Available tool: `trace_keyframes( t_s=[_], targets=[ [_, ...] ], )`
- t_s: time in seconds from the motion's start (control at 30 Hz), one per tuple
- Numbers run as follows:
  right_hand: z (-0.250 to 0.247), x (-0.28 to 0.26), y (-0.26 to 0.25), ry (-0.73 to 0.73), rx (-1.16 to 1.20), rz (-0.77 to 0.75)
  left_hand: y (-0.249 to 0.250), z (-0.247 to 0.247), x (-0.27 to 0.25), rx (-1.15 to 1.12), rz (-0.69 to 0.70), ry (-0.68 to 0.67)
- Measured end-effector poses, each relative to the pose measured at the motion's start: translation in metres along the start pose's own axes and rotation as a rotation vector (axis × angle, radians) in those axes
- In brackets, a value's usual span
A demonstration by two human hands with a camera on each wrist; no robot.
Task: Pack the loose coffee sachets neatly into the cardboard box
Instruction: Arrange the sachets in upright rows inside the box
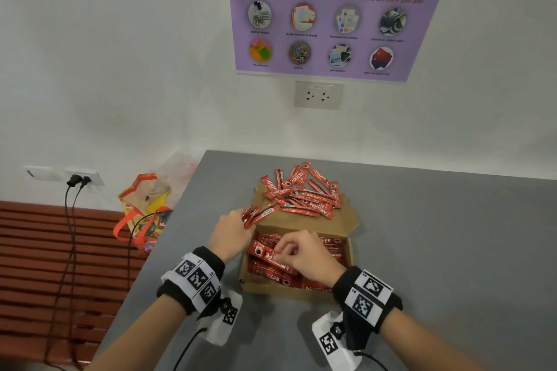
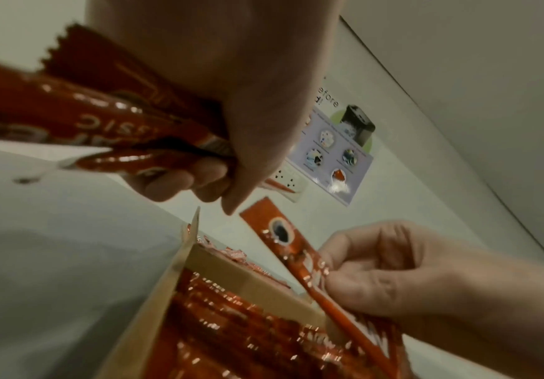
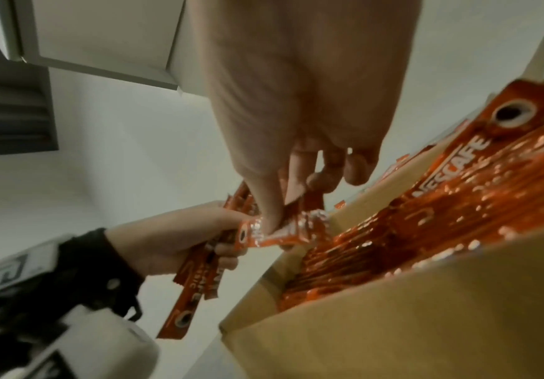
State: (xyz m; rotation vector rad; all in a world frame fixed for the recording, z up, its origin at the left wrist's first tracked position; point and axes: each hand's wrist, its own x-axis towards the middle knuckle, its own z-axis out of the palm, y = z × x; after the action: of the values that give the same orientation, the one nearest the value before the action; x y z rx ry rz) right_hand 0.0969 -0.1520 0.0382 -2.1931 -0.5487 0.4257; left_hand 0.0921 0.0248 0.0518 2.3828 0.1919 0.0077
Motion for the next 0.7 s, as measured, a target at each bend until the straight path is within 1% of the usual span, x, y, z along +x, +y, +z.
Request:
trace_keyframes(
  t_s=[0.07, 0.17, 0.27, 0.4, 0.53, 0.63, 0.7],
  targets=[
    [0.005, 0.000, -0.002, -0.002, 0.020, 0.012, -0.005, 0.003, 0.001, 0.058, -0.043, -0.044],
    [0.007, -0.002, -0.006, -0.004, 0.120, 0.010, -0.013, 0.005, 0.003, 0.089, -0.096, -0.111],
    [0.005, -0.005, -0.011, -0.004, 0.148, -0.055, -0.021, 0.007, 0.006, 0.096, -0.116, -0.157],
    [0.003, -0.008, -0.015, 0.028, 0.269, -0.099, -0.024, 0.011, 0.010, 0.097, -0.146, -0.184],
    [0.013, -0.008, -0.009, -0.010, 0.128, -0.171, -0.023, 0.012, 0.011, 0.121, -0.145, -0.168],
    [0.019, -0.005, -0.006, 0.029, 0.072, -0.148, -0.024, 0.011, 0.010, 0.118, -0.142, -0.172],
    [0.021, -0.006, -0.006, 0.060, -0.027, -0.163, -0.024, 0.011, 0.010, 0.111, -0.149, -0.171]
  ],
)
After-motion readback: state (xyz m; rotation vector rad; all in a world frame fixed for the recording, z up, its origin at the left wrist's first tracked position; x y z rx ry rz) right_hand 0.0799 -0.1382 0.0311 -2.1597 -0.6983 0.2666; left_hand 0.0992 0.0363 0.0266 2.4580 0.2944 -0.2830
